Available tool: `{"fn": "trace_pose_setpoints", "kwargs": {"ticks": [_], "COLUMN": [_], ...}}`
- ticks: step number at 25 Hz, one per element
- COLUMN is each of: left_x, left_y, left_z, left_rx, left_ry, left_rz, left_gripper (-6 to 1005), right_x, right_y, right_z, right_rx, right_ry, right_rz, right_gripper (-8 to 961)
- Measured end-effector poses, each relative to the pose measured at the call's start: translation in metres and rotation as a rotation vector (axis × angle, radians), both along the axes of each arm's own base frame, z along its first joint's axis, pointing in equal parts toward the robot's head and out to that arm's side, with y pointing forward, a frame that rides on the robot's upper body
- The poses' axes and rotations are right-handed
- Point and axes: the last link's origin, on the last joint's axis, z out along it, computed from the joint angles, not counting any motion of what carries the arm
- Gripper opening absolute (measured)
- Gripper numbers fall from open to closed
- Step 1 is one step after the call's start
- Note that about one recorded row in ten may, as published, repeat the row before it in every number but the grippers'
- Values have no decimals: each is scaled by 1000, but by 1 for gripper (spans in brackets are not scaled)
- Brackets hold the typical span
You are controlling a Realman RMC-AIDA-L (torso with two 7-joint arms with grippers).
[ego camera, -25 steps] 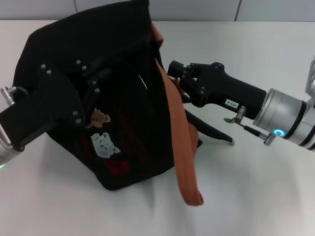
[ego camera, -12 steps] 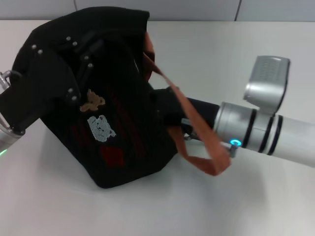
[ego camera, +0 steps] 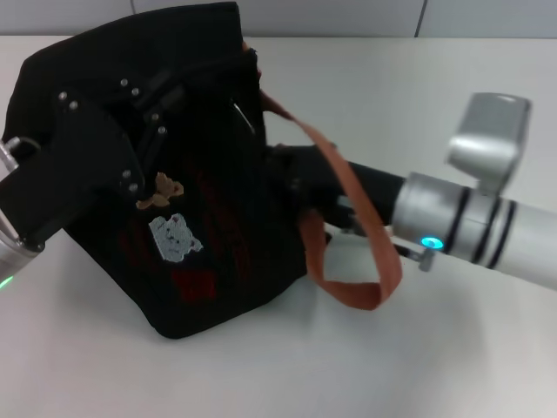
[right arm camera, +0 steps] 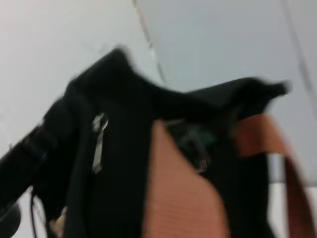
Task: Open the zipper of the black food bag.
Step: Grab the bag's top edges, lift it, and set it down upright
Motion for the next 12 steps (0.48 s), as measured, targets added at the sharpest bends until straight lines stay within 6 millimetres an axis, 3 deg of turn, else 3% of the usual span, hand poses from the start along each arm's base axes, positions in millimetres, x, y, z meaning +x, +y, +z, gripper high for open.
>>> {"fn": "trace_pose_setpoints", "kwargs": {"ticks": [10, 12], "left_x": [-10, -11], "left_y": [-10, -11], "left_z": [-3, -4], "left_rx": [-5, -9], "left_ry": [12, 13], "left_rz": [40, 41], "left_gripper": [88, 87], "right_x": [29, 28], "right_y": [-7, -6], "right_z": [48, 49], "right_rx": [103, 107], "right_ry": [157, 166], "right_rz": [-33, -26], "right_gripper": [133, 212]}}
